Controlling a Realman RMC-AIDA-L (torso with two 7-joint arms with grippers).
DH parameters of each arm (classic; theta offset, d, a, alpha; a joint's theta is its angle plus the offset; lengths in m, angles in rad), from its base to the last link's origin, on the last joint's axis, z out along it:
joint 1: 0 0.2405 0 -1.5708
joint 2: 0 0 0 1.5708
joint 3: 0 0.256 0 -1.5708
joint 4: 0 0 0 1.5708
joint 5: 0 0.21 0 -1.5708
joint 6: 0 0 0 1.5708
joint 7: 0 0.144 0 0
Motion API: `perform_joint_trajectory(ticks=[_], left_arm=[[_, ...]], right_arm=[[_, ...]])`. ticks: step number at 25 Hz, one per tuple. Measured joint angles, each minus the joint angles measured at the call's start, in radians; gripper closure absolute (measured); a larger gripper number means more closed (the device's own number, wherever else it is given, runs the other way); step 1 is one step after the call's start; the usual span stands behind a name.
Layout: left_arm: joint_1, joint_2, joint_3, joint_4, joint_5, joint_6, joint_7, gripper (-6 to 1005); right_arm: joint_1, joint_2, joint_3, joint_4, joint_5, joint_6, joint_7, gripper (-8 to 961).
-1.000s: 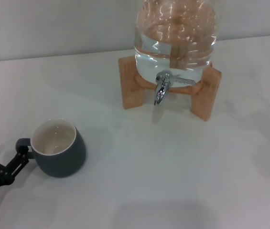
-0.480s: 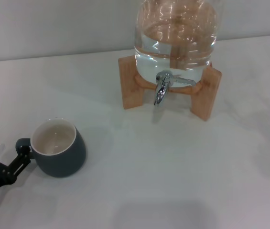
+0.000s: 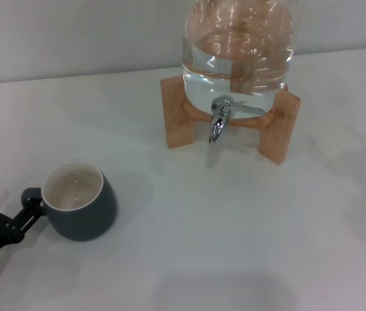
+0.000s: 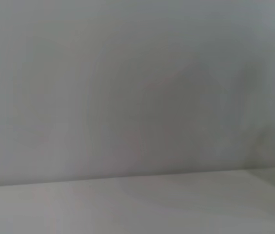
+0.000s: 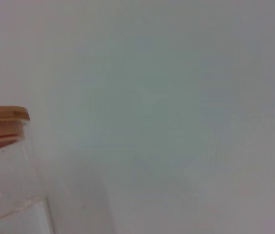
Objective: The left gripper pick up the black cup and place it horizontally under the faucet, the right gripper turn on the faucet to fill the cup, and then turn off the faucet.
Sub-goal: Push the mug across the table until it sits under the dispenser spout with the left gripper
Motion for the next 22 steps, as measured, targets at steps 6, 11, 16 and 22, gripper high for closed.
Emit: perform_joint_trajectory(ticks=[6, 11, 16, 22], left_arm=[[-0.002, 0.000, 0.001, 0.000, 0.004, 0.002, -0.013, 205], [-0.005, 0.002, 0.003, 0.000, 0.011, 0.003, -0.016, 254], [-0.017, 0.003, 0.004, 0.000, 0.011, 0.035, -0.020, 496], [-0.030, 0.002, 0.023, -0.002, 0.011, 0.054, -0.021, 707]], right_arm=[[0.005, 0.001, 0.005, 0.000, 0.000, 0.000, 0.000, 110], [0.010, 0.001, 0.004, 0.000, 0.000, -0.005, -0.001, 110], [0.012, 0.002, 0.004, 0.000, 0.000, -0.008, -0.002, 110], [0.012, 0.002, 0.004, 0.000, 0.000, -0.009, -0.002, 110]])
